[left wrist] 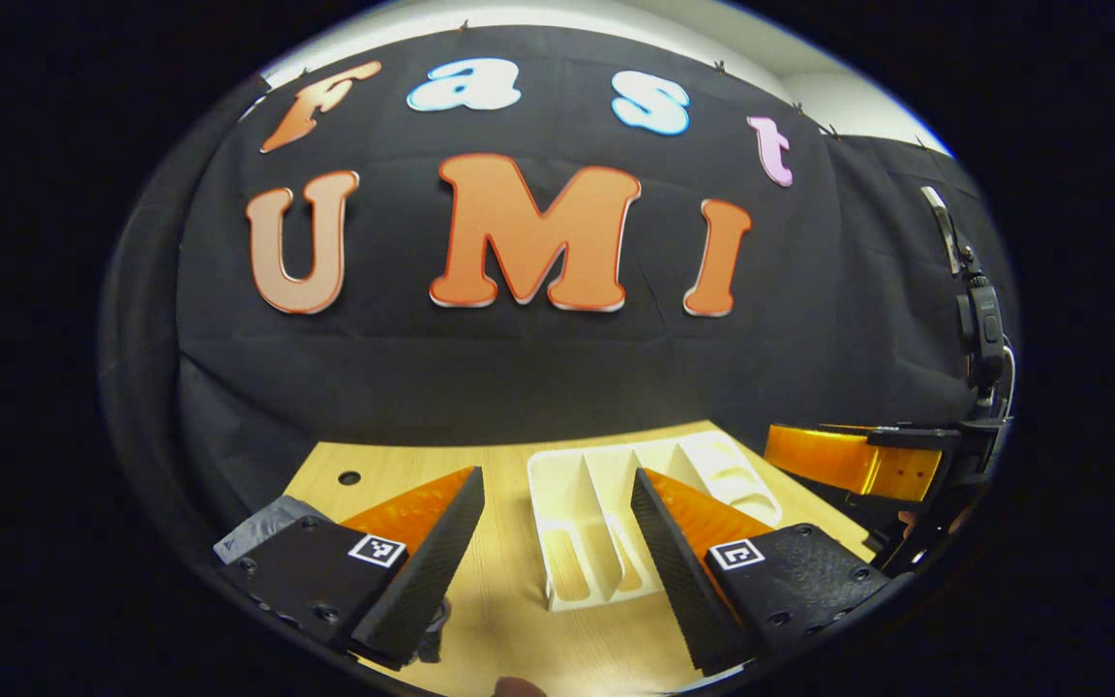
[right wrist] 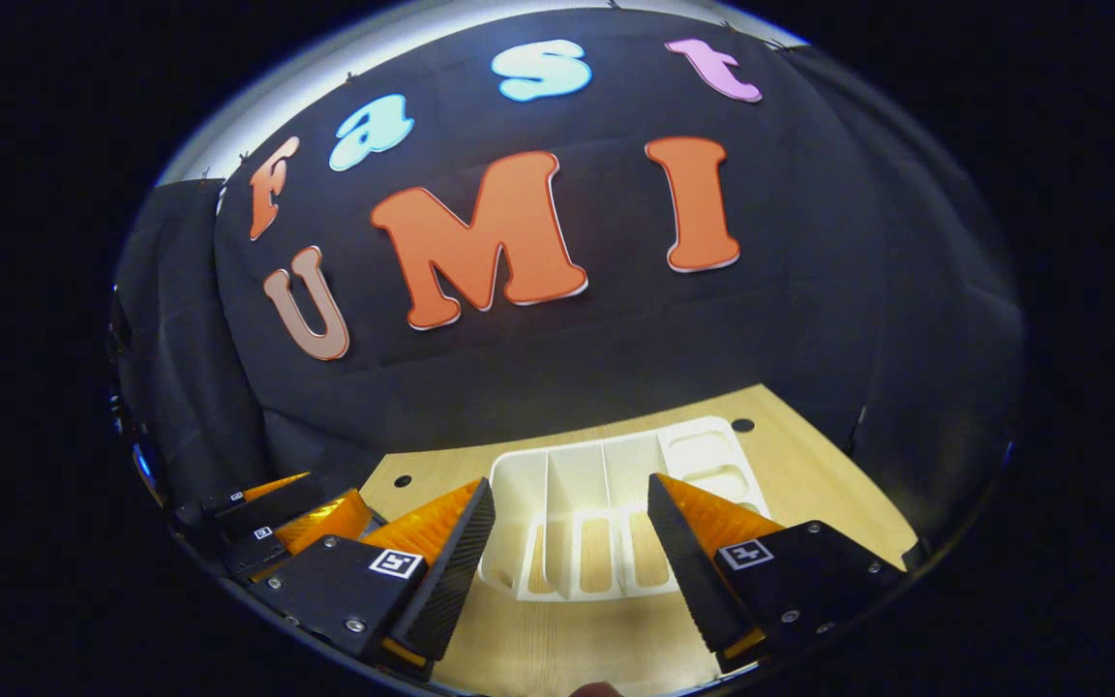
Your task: Open the schoolbag, grab two books from the bookshelf and put them into the schoolbag.
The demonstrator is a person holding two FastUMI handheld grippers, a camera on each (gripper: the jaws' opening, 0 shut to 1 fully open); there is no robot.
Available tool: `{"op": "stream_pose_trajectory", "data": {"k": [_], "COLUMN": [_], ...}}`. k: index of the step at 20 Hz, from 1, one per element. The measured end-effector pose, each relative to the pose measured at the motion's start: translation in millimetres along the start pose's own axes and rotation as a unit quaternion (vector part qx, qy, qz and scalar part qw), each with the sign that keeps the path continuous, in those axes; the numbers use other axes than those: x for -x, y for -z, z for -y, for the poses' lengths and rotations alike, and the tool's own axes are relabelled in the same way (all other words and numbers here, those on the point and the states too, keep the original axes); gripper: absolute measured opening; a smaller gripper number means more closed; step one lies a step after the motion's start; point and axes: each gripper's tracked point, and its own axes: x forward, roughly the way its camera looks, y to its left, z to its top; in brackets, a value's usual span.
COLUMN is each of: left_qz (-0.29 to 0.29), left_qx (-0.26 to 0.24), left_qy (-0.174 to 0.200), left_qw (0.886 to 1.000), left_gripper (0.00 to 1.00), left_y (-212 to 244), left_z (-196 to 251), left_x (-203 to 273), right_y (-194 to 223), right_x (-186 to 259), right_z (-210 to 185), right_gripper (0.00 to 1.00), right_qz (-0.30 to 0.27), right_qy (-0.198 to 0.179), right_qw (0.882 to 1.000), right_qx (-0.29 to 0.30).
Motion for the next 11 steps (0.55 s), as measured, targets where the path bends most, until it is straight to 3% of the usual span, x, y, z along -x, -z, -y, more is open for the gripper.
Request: {"op": "stream_pose_trajectory", "data": {"k": [3,6,11], "left_qz": [0.067,0.120,0.150], "left_qx": [0.007,0.007,0.009], "left_qy": [-0.036,-0.046,-0.054], "left_qw": [0.997,0.992,0.987], "left_gripper": [0.98,0.98,0.97], "left_y": [-32.9,-43.9,-55.5], "left_z": [1.6,10.4,18.1], "left_x": [6.4,10.4,19.2], "right_y": [-27.7,-43.8,-69.8], "right_x": [15.5,20.1,27.0], "right_z": [0.5,-5.9,-6.5], "right_gripper": [0.95,0.95,0.95], "right_qz": [0.046,0.071,0.131], "right_qy": [-0.006,-0.015,-0.005], "right_qw": [0.998,0.996,0.988], "right_qx": [0.033,0.061,0.081]}}
